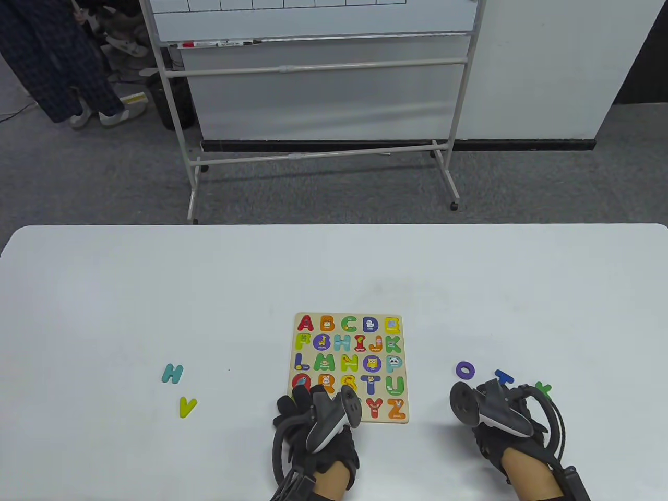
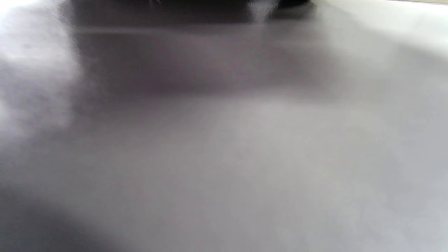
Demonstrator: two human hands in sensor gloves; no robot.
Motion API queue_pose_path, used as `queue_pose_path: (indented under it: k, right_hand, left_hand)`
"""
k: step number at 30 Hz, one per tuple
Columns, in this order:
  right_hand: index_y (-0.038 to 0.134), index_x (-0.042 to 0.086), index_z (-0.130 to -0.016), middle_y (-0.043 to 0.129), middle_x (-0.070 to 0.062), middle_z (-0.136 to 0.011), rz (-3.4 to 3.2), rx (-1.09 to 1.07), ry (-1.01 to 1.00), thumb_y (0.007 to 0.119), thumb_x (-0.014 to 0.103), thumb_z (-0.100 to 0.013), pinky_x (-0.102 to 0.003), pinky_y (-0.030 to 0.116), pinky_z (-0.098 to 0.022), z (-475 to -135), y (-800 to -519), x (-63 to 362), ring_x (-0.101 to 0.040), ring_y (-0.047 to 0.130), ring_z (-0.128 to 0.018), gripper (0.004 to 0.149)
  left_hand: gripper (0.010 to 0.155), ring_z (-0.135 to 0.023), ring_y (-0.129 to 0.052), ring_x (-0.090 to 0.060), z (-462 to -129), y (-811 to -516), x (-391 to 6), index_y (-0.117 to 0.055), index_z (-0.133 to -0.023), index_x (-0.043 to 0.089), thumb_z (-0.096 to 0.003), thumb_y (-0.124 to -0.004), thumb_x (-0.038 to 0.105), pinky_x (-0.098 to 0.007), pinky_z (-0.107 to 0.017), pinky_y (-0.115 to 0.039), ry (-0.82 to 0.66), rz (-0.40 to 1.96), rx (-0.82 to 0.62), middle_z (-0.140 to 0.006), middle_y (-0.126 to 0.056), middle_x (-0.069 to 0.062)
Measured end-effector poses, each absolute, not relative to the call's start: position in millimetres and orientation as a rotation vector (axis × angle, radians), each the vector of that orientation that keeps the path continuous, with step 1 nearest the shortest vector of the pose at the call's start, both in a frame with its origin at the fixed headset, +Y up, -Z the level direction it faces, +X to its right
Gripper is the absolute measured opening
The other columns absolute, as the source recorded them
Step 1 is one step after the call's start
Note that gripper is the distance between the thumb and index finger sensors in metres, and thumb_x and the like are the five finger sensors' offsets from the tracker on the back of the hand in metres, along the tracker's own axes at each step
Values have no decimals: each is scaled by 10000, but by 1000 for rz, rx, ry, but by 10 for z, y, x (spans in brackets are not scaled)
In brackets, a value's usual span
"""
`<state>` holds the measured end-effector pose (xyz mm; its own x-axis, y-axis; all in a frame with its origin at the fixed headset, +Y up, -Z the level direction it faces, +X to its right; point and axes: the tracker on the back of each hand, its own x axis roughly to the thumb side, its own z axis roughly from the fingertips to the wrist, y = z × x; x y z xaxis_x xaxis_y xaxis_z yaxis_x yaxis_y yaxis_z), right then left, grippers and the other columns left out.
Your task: Hold alphabet puzzle board and insert letter blocks into matching slots
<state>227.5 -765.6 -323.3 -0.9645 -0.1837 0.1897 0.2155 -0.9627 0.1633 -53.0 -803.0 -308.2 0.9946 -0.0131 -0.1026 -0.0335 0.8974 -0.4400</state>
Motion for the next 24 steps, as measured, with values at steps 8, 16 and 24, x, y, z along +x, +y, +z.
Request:
queue_pose_path:
  k: [8,16,24]
  right_hand:
    - [810,155,-919,915,-127,-870,-3000,-280,-219,968,356,-362,-585,733,-603,-3293,-7580,2309,-320,987,-697,613]
    - [808,156,-921,913,-130,-873,-3052,-405,-66,958,349,-377,-592,722,-614,-3543,-7297,2054,-321,987,-701,597]
    - [806,157,-923,908,-128,-879,-3074,-523,23,957,343,-375,-598,711,-623,-3815,-7168,1721,-323,982,-708,598]
  left_hand:
    - [764,-968,-223,-667,-3080,-8029,-530,-136,-1061,22,-520,-444,465,-717,-659,-361,102,12,-456,-1083,-121,-334]
    - [765,-964,-226,-670,-3082,-8024,-531,-141,-1059,15,-520,-449,462,-719,-656,-362,97,16,-454,-1079,-124,-339]
    - [767,-962,-227,-672,-3085,-8023,-533,-143,-1059,16,-521,-455,465,-722,-655,-366,95,23,-456,-1078,-126,-341]
